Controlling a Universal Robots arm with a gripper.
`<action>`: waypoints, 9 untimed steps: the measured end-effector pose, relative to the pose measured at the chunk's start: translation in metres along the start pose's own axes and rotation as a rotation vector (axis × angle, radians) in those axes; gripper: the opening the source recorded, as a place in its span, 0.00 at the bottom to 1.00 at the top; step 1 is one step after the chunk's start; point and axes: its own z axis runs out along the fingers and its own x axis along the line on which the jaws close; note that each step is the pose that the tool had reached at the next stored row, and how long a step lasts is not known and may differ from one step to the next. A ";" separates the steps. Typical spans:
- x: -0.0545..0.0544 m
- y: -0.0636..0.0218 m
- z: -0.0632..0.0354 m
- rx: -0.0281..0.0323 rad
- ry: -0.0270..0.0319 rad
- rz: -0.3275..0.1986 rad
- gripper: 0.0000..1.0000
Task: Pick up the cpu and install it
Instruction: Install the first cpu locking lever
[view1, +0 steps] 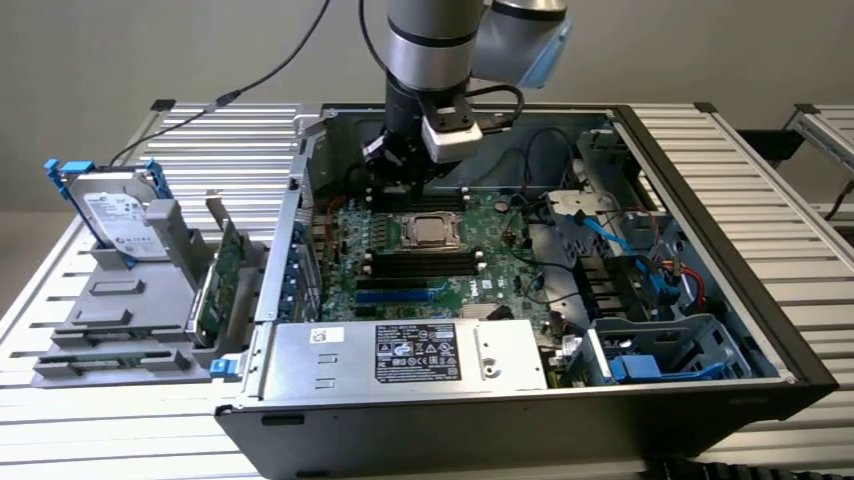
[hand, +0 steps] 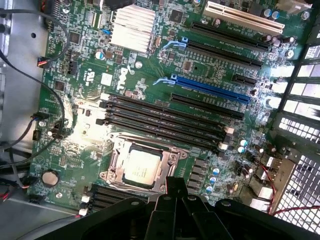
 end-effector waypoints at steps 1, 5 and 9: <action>0.000 -0.0003 -0.0014 0.0003 -0.0007 -0.004 0.11; 0.000 -0.0017 -0.0029 0.0004 -0.0047 -0.030 0.11; 0.002 -0.0078 -0.0029 0.0002 -0.0057 -0.040 0.11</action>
